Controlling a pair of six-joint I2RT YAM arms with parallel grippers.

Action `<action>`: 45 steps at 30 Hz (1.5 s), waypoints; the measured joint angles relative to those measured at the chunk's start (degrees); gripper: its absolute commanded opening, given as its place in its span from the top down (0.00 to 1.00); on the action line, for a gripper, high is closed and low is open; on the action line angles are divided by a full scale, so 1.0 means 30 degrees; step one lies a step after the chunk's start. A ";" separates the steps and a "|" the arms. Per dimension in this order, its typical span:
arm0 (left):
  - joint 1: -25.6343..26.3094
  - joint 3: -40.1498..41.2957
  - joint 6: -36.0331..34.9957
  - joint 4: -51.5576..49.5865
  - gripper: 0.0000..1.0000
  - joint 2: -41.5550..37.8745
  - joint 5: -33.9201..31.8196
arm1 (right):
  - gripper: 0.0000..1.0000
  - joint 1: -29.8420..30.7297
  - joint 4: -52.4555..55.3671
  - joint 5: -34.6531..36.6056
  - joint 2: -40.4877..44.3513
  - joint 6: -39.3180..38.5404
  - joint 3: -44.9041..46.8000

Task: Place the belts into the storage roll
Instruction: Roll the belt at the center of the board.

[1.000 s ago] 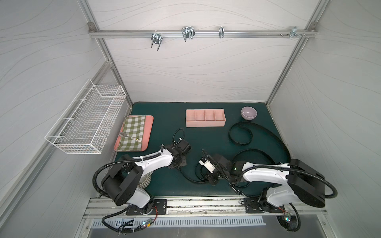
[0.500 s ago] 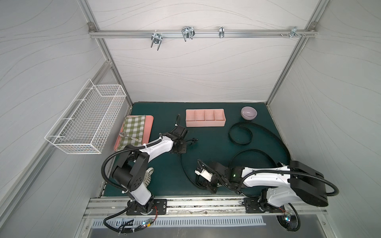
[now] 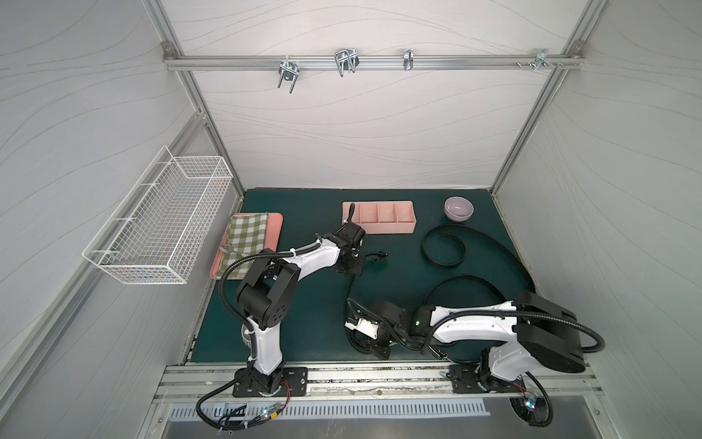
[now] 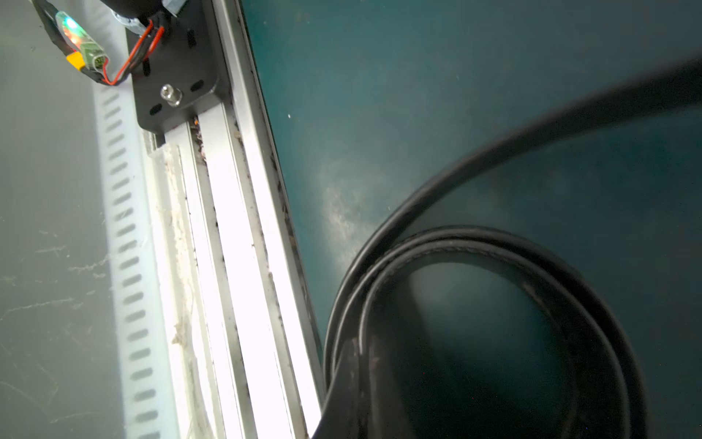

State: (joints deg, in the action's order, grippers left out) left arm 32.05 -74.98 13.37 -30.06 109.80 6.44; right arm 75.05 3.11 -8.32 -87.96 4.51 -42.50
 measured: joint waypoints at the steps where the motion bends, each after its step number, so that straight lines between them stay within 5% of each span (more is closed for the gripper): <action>1: -0.0029 -0.0860 -0.0248 -0.0168 1.00 0.0481 0.0466 | 0.95 0.0000 0.0007 -0.0015 -0.0255 -0.0160 -0.0291; 17: -0.0401 -1.0061 -0.2477 -0.3978 1.00 0.5683 0.3883 | 0.95 -0.0102 0.1894 0.0357 -0.2586 -0.1311 -0.3548; 38: -0.0109 -1.0710 -0.2433 -0.4524 1.00 0.6331 0.4568 | 0.95 0.0168 -0.2055 0.1632 -0.1596 -0.0597 -0.0350; 45: -0.0087 -0.7657 -0.1770 -0.3060 0.84 0.6237 0.4663 | 0.95 0.0335 -0.2696 0.2149 -0.1880 -0.0138 -0.0342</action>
State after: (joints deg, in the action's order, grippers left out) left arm 31.79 -97.95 8.05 -39.24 128.51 20.43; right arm 76.05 -4.97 -1.87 -93.60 4.10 -43.53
